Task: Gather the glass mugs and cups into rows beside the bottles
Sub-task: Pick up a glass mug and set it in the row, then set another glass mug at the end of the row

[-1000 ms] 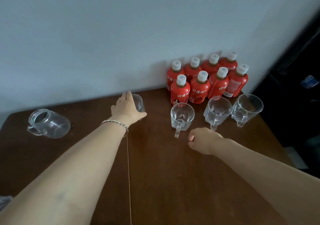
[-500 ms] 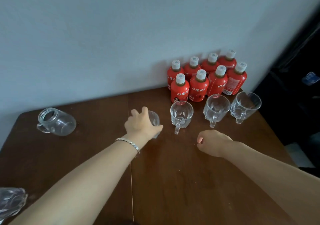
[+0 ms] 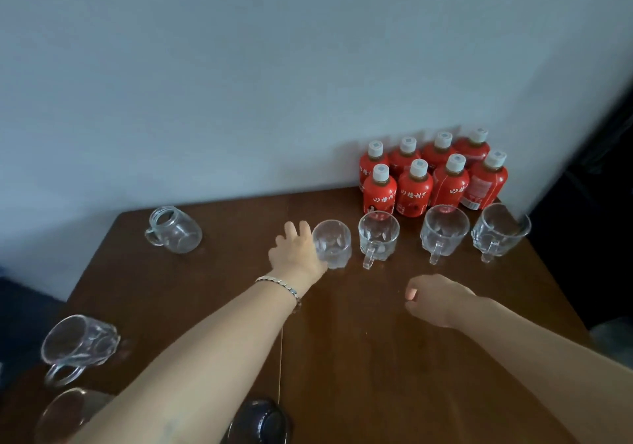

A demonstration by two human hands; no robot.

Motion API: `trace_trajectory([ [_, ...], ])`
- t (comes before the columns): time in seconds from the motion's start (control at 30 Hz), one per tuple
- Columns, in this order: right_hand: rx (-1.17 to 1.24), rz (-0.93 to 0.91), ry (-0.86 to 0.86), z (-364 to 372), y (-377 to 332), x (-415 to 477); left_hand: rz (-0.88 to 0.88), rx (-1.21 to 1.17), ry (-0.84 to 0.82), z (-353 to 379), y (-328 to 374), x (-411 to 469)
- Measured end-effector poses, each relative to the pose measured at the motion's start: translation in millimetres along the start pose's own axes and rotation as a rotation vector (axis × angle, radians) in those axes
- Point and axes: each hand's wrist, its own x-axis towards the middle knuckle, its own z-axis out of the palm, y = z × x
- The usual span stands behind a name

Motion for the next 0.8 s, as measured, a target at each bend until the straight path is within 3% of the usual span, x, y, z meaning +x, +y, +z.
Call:
trace_trajectory([
  [0.23,-0.06,-0.159,-0.016,2,-46,-30,-0.088,0.035,-0.177,-30,-84,-75],
  [0.43,-0.153,-0.28,-0.008,8,-110,-48,-0.172,0.003,-0.184,-39,-155,-111],
  [0.63,-0.206,-0.327,0.047,15,-190,-34,-0.166,-0.026,-0.096,-54,-225,-87],
  [0.8,-0.168,-0.254,0.071,20,-260,-1,-0.105,-0.025,-0.105,-61,-284,-35],
])
